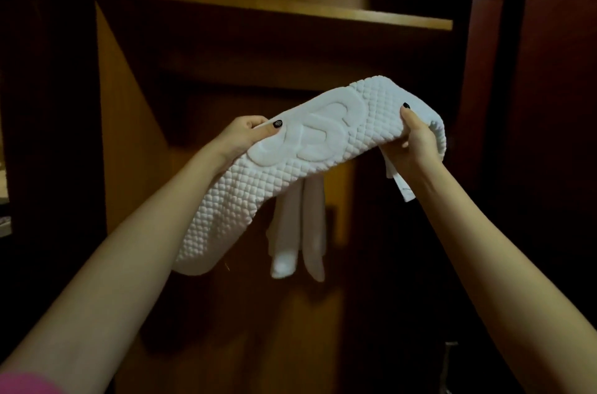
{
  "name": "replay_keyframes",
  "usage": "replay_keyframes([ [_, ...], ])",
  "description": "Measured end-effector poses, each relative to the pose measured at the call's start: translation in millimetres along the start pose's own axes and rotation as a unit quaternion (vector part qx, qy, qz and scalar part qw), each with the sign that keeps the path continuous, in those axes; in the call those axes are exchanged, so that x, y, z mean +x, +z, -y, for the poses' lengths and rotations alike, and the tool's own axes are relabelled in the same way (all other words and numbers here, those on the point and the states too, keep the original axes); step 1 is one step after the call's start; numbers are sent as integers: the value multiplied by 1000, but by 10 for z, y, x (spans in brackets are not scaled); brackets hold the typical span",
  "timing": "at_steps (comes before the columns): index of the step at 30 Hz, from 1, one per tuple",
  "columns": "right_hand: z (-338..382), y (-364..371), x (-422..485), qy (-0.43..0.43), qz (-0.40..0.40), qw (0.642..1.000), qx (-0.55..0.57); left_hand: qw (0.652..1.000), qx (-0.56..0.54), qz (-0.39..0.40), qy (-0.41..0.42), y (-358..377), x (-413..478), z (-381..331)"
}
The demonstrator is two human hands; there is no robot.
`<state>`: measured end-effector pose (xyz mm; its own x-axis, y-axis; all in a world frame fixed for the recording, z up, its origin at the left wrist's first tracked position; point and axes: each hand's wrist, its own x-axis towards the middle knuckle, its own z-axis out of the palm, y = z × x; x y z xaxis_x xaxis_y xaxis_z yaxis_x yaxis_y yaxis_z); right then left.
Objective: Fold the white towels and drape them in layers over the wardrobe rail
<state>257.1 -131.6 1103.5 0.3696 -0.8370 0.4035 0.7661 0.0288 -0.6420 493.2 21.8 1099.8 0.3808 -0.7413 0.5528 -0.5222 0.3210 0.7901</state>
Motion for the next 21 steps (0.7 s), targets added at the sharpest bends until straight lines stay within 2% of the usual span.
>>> replay_keyframes([
  [9, -287, 152, 940, 40, 51, 997, 34, 997, 57, -42, -28, -311, 971, -48],
  [15, -684, 38, 1657, 43, 14, 999, 24, 991, 103, -71, -47, -265, 1634, 215],
  [18, -856, 25, 1984, 61, 10, 997, 44, 985, 113, -127, -38, -262, 2011, 325],
  [21, -1034, 35, 2228, 73, 13, 997, 39, 971, 185, -140, -55, -286, 2321, 412],
])
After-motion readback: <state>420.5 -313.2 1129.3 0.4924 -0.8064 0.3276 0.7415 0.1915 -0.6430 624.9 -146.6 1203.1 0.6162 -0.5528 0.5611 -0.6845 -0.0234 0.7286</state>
